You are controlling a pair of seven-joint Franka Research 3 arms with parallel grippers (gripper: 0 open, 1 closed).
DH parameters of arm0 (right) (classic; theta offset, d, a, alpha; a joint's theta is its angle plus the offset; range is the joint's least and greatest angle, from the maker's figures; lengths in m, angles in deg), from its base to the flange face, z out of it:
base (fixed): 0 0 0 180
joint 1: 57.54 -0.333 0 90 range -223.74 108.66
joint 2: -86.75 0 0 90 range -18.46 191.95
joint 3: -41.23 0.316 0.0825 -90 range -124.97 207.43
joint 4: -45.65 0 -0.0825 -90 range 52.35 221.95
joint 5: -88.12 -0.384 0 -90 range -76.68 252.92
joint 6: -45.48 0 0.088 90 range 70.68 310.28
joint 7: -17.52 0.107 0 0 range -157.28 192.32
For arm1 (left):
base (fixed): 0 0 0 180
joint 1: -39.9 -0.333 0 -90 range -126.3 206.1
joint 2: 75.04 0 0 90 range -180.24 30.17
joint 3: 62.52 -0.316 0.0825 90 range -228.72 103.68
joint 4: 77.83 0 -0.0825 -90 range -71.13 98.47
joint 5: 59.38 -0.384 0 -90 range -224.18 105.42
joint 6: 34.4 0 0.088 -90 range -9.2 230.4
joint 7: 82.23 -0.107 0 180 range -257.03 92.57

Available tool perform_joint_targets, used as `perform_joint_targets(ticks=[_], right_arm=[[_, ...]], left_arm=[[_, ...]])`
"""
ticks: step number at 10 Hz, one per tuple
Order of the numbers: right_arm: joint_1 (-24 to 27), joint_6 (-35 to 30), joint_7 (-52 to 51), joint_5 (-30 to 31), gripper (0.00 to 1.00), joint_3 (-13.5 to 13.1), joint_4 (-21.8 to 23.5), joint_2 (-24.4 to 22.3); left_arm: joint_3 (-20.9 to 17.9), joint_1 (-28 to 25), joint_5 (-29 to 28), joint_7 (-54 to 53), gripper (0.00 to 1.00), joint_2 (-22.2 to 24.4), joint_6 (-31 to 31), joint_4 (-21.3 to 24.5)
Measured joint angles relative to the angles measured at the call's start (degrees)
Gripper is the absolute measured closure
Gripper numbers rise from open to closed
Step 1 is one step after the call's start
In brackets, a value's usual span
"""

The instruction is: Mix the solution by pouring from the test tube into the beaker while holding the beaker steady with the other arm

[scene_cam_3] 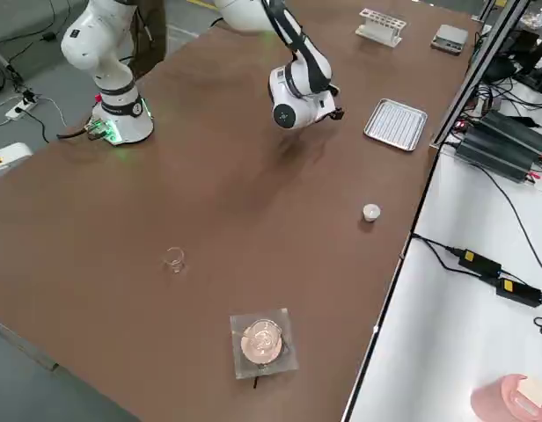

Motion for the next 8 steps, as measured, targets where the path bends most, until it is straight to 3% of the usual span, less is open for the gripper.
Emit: perform_joint_targets(ticks=[3,8], right_arm=[[1.0,5.5,11.3,5.9,0.0,0.0,-0.7,-3.4],[3.6,9.9,33.2,20.2,0.0,0.0,-7.1,-4.1]], left_arm=[[-0.2,-0.8,0.0,-0.1,0.78,-1.7,-2.1,1.8],[-3.2,-2.0,3.4,0.6,0.78,-2.7,-2.1,1.7]])
